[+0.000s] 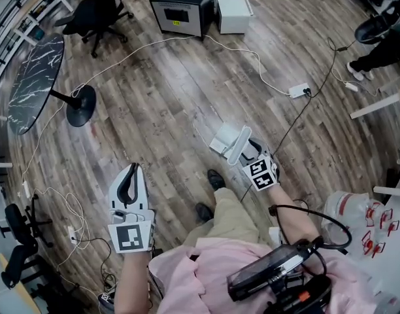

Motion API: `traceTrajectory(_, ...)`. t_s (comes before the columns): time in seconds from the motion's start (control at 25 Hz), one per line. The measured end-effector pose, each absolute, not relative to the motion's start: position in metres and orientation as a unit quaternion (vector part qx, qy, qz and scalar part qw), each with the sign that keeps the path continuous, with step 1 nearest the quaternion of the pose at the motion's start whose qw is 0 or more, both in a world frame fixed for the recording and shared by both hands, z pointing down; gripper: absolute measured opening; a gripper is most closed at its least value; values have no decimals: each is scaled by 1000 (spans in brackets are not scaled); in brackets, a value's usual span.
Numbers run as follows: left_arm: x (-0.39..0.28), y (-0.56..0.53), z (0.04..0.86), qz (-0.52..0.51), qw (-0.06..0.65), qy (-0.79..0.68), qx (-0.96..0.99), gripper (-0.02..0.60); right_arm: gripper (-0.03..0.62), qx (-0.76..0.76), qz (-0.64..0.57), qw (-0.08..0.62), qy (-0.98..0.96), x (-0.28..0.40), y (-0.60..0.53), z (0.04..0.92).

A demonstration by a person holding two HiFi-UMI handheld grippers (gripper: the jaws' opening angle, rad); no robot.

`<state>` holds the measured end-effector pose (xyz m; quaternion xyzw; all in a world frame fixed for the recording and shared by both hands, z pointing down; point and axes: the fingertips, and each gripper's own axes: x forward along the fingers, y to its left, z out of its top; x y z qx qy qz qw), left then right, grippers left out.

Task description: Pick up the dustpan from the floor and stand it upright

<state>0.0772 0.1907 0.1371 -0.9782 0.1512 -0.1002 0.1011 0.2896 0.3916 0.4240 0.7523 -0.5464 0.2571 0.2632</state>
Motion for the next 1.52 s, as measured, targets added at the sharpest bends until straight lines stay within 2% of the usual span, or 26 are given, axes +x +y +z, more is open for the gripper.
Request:
traceTrajectory(0.2, 63, 206, 117, -65, 73, 152, -983, 25, 221, 802, 236, 216, -505, 281, 423, 357)
traceTrajectory(0.44, 52, 223, 68, -13, 86, 159, -983, 25, 201, 843, 164, 159, -486, 262, 445, 247)
traceTrajectory(0.68, 48, 223, -8, 54, 95, 183, -977, 25, 135, 857, 59, 87, -505, 236, 406, 119)
traceTrajectory(0.88, 53, 230, -64, 94, 115, 184, -972, 25, 3, 855, -24, 57, -515, 213, 368, 32)
traceTrajectory(0.92, 54, 233, -72, 98, 122, 184, -970, 25, 2, 856, -35, 52, -514, 211, 364, 20)
traceTrajectory(1.16, 55, 240, -92, 109, 133, 184, -968, 25, 0, 852, -77, 46, -515, 191, 352, -16)
traceTrajectory(1.52, 48, 236, -91, 108, 133, 185, -968, 25, 0, 847, -93, 50, -521, 176, 346, -23)
